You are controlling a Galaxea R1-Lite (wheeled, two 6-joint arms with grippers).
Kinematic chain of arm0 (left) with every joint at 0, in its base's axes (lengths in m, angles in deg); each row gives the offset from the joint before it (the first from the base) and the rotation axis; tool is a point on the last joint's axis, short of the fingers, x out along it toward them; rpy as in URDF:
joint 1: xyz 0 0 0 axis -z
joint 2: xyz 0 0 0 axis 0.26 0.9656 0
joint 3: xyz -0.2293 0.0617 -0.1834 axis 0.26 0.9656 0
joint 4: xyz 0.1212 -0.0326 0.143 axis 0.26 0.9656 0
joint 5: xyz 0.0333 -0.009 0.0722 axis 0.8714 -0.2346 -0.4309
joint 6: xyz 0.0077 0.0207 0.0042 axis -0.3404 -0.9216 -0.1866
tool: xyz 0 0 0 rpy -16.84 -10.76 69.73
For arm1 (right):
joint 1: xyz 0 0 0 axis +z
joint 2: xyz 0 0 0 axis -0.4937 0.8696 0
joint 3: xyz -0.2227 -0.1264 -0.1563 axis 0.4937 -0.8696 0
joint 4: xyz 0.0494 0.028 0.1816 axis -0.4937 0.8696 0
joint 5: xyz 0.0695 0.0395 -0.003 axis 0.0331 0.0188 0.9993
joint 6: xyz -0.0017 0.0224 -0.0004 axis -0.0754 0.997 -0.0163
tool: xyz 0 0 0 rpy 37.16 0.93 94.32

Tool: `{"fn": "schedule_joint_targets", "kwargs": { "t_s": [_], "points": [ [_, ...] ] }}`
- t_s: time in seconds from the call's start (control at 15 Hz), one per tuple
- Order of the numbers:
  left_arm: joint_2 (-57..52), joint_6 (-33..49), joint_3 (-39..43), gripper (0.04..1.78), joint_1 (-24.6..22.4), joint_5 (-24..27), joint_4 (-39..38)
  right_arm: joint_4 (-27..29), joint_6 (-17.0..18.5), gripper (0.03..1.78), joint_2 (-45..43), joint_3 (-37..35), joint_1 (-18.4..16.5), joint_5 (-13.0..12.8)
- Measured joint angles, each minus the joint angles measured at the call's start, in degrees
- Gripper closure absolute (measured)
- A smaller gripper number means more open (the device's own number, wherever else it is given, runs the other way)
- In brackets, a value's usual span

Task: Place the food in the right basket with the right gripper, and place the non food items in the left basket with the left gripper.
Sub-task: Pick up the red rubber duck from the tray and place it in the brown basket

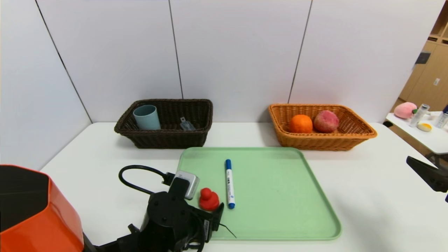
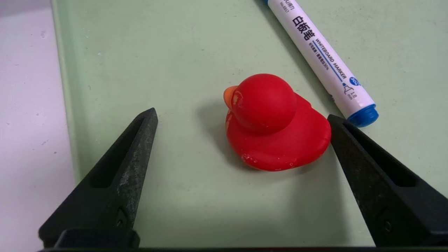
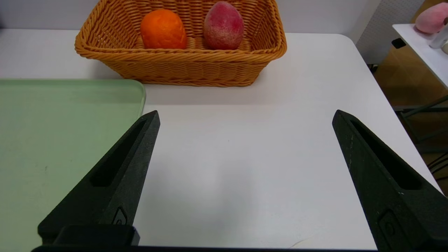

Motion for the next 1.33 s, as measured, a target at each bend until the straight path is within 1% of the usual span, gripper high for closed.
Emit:
{"fn": "schedule_joint_targets", "kwargs": {
  "t_s": [0.07, 0.2, 0.33, 0.4, 0.67, 0.87, 1.07, 1.2, 1.33],
  "points": [
    [0.1, -0.1, 0.0, 0.45, 0.0, 0.1, -1.1, 0.0, 0.0, 0.11, -0.1, 0.0, 0.0, 0.0],
    [0.3, -1.0, 0.2, 0.73, 0.1, 0.2, -2.0, 0.0, -0.1, 0.11, -0.2, -0.1, 0.0, 0.0],
    [0.3, -1.5, 0.2, 0.95, 0.1, 0.2, -2.2, 0.0, 0.0, 0.11, -0.4, -0.2, 0.0, 0.0],
    [0.3, -1.5, 0.2, 1.02, 0.0, 0.2, -2.3, 0.0, 0.0, 0.11, -0.5, -0.2, 0.0, 0.0],
    [-0.2, -2.7, 0.3, 1.07, 0.0, 0.1, -3.6, 0.0, 0.0, 0.11, -0.6, -0.3, 0.0, 0.0],
    [-3.0, -6.4, 0.2, 1.08, -0.1, 0.1, -3.7, 0.2, 0.1, 0.11, -0.8, -0.4, 0.0, 0.1],
    [-8.2, -10.8, -0.8, 1.09, -0.8, 0.1, -3.6, 0.3, 0.1, 0.11, -1.2, -0.6, 0.0, 0.5],
    [-11.2, -15.3, -4.0, 1.09, -4.5, 1.1, -2.7, 0.4, 0.1, 0.11, -1.5, -0.7, 0.0, 0.5],
    [-13.3, -19.7, -10.1, 1.09, -10.1, 4.3, 0.6, 0.3, 0.1, 0.11, -1.5, -0.8, 0.0, 0.5]
  ]
}}
